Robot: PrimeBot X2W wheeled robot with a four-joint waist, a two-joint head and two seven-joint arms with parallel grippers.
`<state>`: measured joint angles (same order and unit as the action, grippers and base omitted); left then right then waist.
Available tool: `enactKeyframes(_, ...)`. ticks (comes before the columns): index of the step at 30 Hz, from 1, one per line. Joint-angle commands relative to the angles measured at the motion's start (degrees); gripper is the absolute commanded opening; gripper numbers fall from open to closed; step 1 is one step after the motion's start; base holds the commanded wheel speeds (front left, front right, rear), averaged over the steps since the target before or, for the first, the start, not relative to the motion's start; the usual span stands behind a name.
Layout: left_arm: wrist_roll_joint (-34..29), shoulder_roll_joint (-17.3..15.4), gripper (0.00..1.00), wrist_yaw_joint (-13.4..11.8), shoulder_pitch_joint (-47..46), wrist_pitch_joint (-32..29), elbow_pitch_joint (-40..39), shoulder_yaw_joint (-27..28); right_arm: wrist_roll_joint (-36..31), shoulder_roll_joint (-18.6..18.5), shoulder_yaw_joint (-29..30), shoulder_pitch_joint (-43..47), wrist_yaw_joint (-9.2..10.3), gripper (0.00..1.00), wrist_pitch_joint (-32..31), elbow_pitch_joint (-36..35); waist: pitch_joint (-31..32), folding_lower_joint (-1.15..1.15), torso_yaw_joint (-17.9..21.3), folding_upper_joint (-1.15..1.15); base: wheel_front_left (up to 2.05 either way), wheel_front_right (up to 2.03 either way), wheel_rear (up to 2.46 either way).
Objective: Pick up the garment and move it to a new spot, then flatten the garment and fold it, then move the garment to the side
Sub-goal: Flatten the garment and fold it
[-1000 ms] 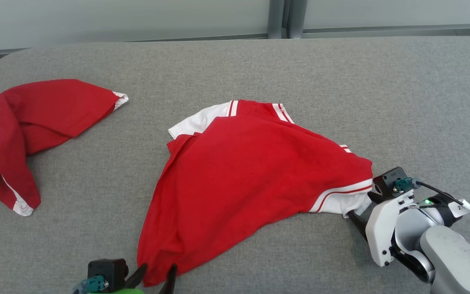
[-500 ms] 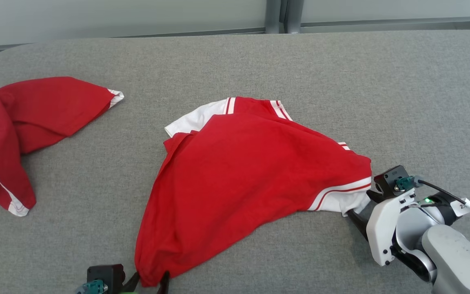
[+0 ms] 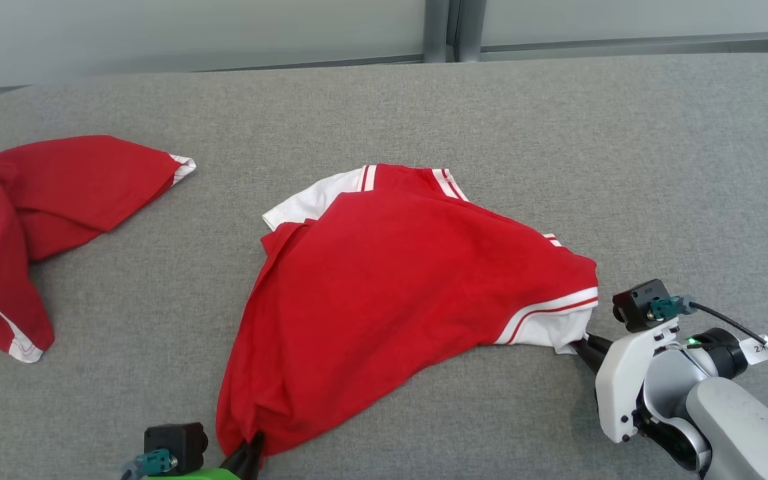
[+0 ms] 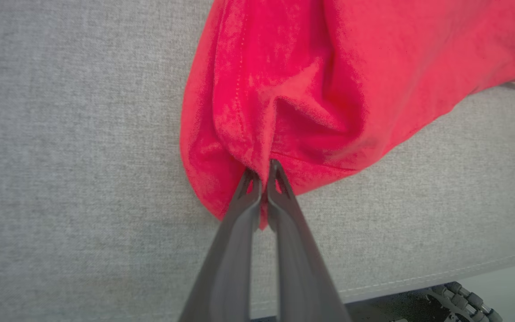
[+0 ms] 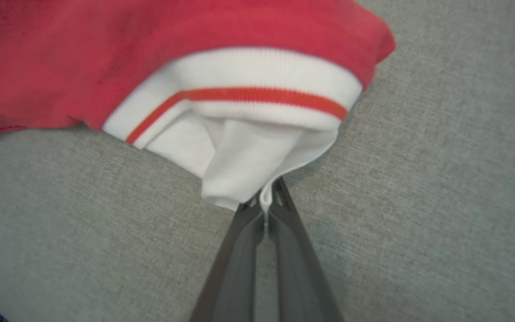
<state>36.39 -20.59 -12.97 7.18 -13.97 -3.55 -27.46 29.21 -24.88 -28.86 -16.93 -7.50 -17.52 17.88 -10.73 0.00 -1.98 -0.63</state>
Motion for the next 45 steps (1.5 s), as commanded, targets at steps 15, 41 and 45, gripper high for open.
enactKeyframes(15, 12.20, -9.91, 0.00, 0.31, 6.55, -6.65, -27.59, 12.13, 21.11, -9.45, 13.87, 4.12, 0.01, 0.00, -5.02, -22.06, 5.96, 0.00, 2.44, 0.63, 0.00, 0.00, 0.00)
enactKeyframes(41, 19.34, -22.54, 0.00, 5.48, -53.18, -25.70, -13.93, 16.86, 16.69, -4.01, 23.03, -44.80, 0.01, 0.00, -26.39, -24.40, -11.63, 0.00, 3.75, 0.63, 0.00, 0.00, 0.00)
enactKeyframes(45, 12.44, -16.55, 0.00, 7.90, -70.72, -22.45, -1.00, 11.03, 5.50, 3.61, 22.39, -57.81, 0.00, 0.00, -21.79, -14.20, -16.46, 0.00, 2.40, 0.63, 0.00, 0.00, 0.00)
